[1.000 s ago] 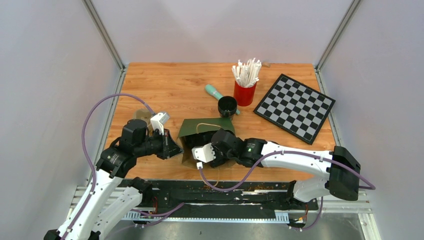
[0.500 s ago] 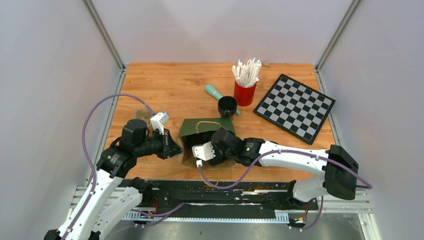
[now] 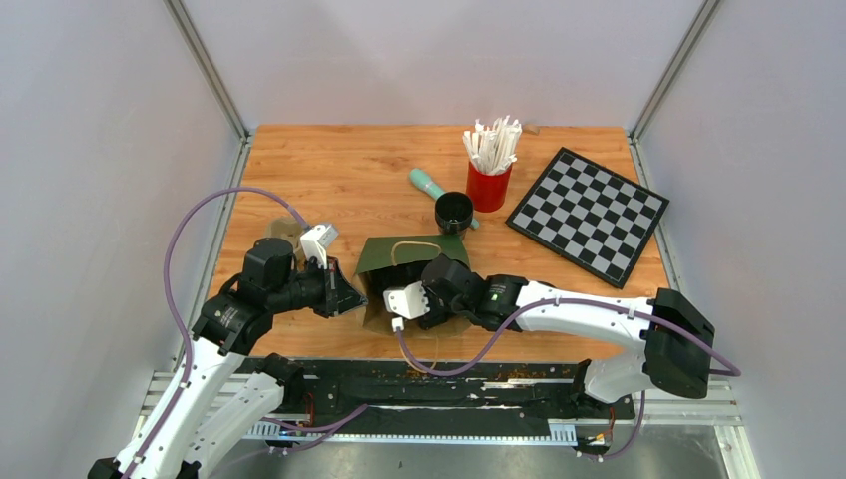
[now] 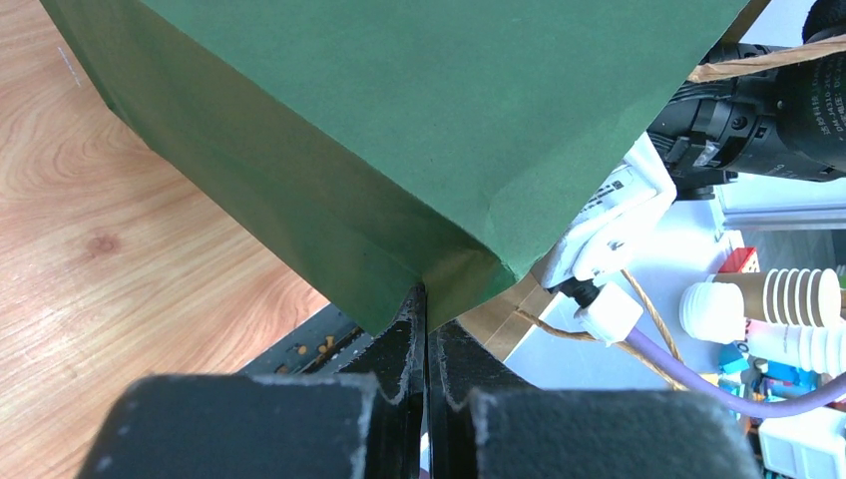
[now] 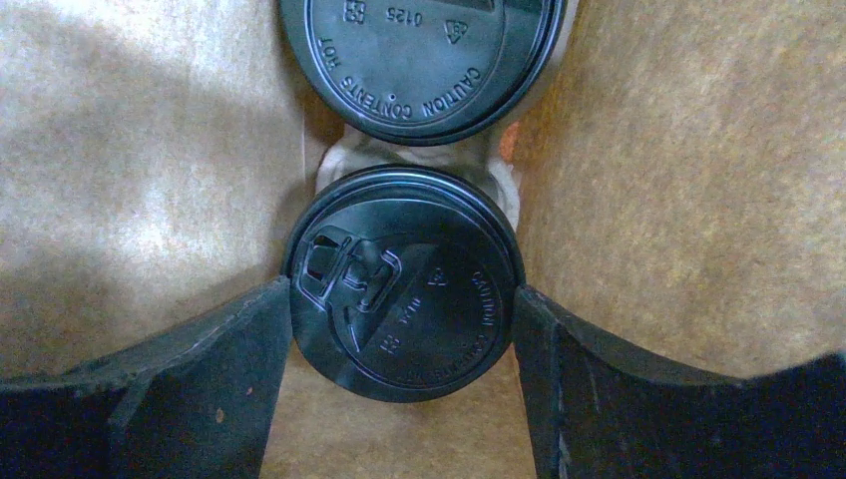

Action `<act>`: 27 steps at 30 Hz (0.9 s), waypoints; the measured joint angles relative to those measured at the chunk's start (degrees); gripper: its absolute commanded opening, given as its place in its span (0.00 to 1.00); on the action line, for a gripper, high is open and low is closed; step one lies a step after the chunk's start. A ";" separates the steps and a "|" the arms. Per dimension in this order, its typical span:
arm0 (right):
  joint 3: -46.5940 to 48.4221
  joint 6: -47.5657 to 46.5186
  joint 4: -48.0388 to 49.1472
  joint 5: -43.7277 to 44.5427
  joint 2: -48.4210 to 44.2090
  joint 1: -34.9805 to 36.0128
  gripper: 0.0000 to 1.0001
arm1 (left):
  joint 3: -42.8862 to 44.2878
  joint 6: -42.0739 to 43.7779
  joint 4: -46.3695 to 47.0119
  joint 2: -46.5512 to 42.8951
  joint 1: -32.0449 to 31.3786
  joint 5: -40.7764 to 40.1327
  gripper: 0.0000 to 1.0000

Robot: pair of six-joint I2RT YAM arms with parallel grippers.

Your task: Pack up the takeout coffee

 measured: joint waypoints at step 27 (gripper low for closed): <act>-1.14 0.20 2.69 -0.31 0.94 -1.33 0.72 | -0.26 -0.13 0.07 0.00 0.00 0.39 0.00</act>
